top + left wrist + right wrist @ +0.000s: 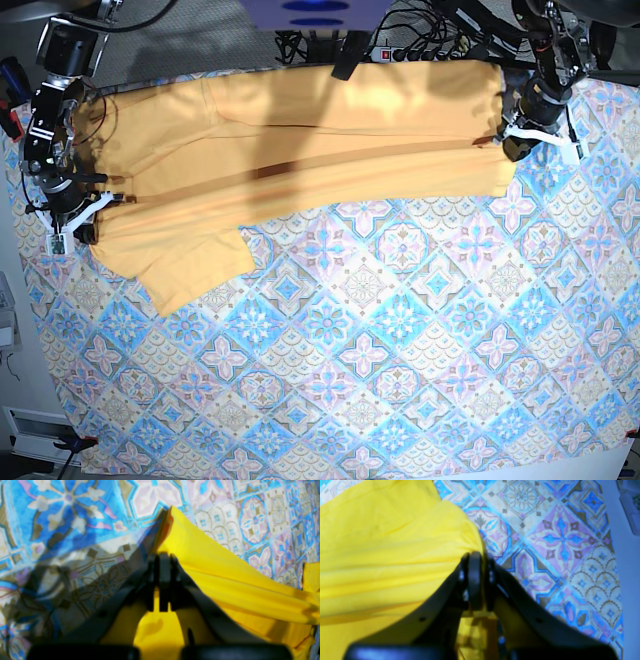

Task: Fold the T-shirt properly
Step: 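Lift the hem half with both grippers and fold it toward the shoulders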

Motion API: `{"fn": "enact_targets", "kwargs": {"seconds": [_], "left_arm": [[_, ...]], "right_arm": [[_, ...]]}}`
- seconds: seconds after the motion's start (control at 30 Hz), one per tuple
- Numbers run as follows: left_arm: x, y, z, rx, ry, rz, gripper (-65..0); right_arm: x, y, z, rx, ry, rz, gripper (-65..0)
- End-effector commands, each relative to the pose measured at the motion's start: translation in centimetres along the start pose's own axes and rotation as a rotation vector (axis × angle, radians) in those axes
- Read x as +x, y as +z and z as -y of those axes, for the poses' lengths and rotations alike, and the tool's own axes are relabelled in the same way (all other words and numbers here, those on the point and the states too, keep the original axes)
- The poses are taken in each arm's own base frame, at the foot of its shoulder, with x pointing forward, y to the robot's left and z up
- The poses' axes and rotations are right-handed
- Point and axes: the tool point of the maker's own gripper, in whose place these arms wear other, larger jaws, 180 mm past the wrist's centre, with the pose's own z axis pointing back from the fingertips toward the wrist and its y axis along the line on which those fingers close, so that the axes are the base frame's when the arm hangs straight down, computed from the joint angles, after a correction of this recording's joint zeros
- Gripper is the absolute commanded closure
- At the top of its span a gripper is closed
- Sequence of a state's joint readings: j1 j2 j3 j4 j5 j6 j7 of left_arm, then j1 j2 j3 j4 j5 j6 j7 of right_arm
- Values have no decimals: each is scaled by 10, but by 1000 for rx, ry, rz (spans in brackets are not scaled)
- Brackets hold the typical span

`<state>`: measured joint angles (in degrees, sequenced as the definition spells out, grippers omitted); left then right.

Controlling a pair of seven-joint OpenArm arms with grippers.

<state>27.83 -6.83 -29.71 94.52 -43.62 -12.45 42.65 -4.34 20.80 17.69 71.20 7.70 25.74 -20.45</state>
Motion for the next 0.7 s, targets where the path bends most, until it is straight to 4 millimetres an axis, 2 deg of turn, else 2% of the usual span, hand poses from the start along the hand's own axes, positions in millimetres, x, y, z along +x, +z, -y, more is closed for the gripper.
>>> {"fn": "enact_targets", "kwargs": {"seconds": [0.0, 0.13, 0.2, 0.57, 0.67], "left_arm": [[13, 6, -1, 5, -26, 42, 0], [13, 11, 2, 0, -38, 44, 0], [7, 12, 1, 1, -42, 10, 0], [-2, 13, -4, 17, -42, -32, 0], [-10, 15, -9, 29, -43, -53, 0]], "right_arm": [[21, 3, 17, -40, 13, 56, -15], [21, 3, 17, -40, 13, 56, -15], [21, 2, 16, -37, 15, 56, -15], [21, 2, 16, -37, 15, 56, -15], [21, 2, 16, -36, 16, 55, -15]]}}
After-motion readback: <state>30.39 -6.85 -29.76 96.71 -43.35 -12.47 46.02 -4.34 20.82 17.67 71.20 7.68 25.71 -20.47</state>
